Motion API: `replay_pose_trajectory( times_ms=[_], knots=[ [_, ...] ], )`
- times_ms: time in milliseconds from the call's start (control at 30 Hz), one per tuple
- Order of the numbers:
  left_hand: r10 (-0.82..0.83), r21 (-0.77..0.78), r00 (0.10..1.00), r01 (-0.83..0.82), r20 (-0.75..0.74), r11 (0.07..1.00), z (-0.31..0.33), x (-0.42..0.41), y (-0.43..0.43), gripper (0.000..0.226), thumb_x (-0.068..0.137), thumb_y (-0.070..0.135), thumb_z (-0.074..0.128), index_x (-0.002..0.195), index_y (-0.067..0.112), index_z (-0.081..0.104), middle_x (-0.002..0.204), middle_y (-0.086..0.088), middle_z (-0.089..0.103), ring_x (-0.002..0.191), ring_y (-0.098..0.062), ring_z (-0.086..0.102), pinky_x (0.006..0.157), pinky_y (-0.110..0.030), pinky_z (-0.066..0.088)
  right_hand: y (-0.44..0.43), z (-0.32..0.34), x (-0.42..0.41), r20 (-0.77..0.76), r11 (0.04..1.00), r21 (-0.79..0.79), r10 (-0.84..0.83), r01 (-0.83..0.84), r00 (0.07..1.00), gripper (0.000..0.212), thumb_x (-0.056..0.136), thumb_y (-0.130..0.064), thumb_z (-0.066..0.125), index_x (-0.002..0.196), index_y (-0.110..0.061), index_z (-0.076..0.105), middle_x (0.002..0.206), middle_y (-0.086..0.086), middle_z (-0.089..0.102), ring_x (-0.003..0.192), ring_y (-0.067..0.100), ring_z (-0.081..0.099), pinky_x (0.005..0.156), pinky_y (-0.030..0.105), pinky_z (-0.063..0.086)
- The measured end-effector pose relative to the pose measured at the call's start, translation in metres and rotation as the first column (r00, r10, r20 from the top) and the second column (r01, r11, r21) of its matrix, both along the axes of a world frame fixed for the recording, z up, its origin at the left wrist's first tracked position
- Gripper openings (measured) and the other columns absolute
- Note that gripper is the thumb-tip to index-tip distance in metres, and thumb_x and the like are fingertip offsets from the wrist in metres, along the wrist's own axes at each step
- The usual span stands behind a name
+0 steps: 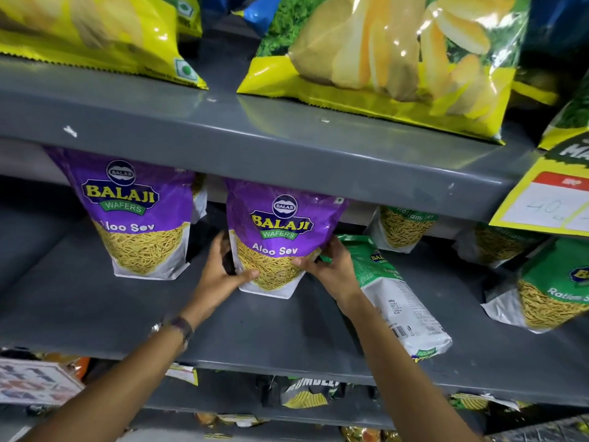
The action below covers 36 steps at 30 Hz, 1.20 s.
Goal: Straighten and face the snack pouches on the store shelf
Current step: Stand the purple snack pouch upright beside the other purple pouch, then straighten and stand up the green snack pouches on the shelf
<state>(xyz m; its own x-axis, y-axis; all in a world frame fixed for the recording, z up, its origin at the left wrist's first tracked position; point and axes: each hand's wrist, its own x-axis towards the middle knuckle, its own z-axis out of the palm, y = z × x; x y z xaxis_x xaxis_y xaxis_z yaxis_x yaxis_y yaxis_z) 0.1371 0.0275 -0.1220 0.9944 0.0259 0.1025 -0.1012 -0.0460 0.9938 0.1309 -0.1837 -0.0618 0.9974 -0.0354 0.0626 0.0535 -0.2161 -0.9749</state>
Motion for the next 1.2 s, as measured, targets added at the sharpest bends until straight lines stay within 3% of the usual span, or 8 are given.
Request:
replay_pose_trajectory(
  times_ms=[167,267,400,533,733,833,1033,1200],
  knots=[
    [0.414,-0.274,0.906,-0.421,-0.085,0.865,-0.008,-0.068,-0.089,0.065,0.059,0.013,0.064,0.121,0.018,0.044,0.12,0.005,0.045,0.102,-0.009,0.052,0.094,-0.04,0.045,-0.048,0.003,-0.021,0.222,0.925,-0.292,-0.181,0.243,0.958,0.054,0.061,-0.026,0.084,0.108,-0.017,0.061,0.105,0.0,0.057,0.105,0.026,0.057,0.093,0.038,0.046],
    [0.234,-0.351,0.931,-0.326,-0.279,0.878,0.012,-0.081,-0.153,0.054,0.06,0.0,0.063,0.11,0.012,0.049,0.115,-0.01,0.052,0.096,-0.019,0.054,0.078,-0.036,0.045,-0.103,0.011,-0.028,0.201,0.884,-0.299,-0.31,0.359,0.929,0.046,0.067,-0.021,0.081,0.108,-0.011,0.062,0.107,0.006,0.062,0.106,0.025,0.06,0.09,0.038,0.048],
    [-0.111,-0.238,0.825,-0.029,-0.554,0.971,0.035,-0.075,-0.203,0.021,0.073,0.015,0.076,0.087,0.016,0.059,0.073,0.01,0.067,0.066,-0.001,0.059,0.067,-0.032,0.044,-0.172,-0.004,-0.029,-0.117,0.852,-0.405,-0.41,0.333,0.905,0.037,0.075,-0.025,0.075,0.106,-0.009,0.06,0.101,0.0,0.062,0.093,0.015,0.057,0.072,0.025,0.04],
    [-0.18,-0.26,0.747,0.01,-0.64,0.966,0.032,-0.066,-0.222,0.035,0.071,0.028,0.078,0.101,0.013,0.067,0.086,-0.002,0.069,0.08,-0.017,0.062,0.08,-0.036,0.051,-0.191,-0.017,-0.036,-0.427,0.939,-0.291,-0.298,0.183,0.854,0.023,0.083,-0.028,0.067,0.068,-0.013,0.058,0.058,0.005,0.052,0.041,0.009,0.046,0.04,0.017,0.034],
    [-0.134,-0.192,0.766,0.013,-0.629,0.981,0.026,-0.065,-0.22,0.028,0.065,0.02,0.084,0.088,0.015,0.069,0.065,0.002,0.072,0.064,-0.013,0.065,0.066,-0.029,0.054,-0.201,-0.023,-0.045,-0.448,0.982,-0.01,-0.171,0.187,0.877,0.034,0.074,-0.022,0.077,0.097,-0.011,0.055,0.079,-0.002,0.059,0.064,0.009,0.058,0.045,0.011,0.047],
    [-0.159,-0.18,0.788,0.062,-0.595,0.982,0.025,-0.074,-0.215,0.04,0.062,0.017,0.085,0.097,0.014,0.066,0.079,0.0,0.075,0.069,-0.011,0.069,0.055,-0.026,0.053,-0.206,-0.025,-0.054,-0.446,0.983,0.052,-0.133,0.175,0.885,0.037,0.069,-0.016,0.081,0.092,-0.015,0.051,0.09,-0.001,0.057,0.075,0.013,0.061,0.06,0.019,0.053],
    [-0.15,-0.101,0.898,0.119,-0.413,0.988,0.038,-0.078,-0.227,0.042,0.063,0.002,0.082,0.092,0.02,0.057,0.081,0.007,0.072,0.077,-0.009,0.068,0.064,-0.028,0.057,-0.236,-0.02,-0.056,-0.336,0.993,0.094,-0.035,0.071,0.941,0.052,0.063,-0.012,0.084,0.104,-0.009,0.052,0.11,0.014,0.066,0.098,0.025,0.066,0.081,0.037,0.055],
    [-0.185,0.032,0.975,0.19,-0.12,0.981,0.049,-0.029,-0.248,0.061,0.054,0.003,0.087,0.1,0.023,0.052,0.107,-0.001,0.066,0.097,-0.014,0.065,0.081,-0.03,0.055,-0.259,0.008,-0.03,-0.161,0.988,0.13,-0.067,0.089,0.985,0.067,0.062,0.005,0.08,0.119,-0.008,0.048,0.104,0.008,0.068,0.094,0.021,0.067,0.072,0.026,0.058]
  ],
)
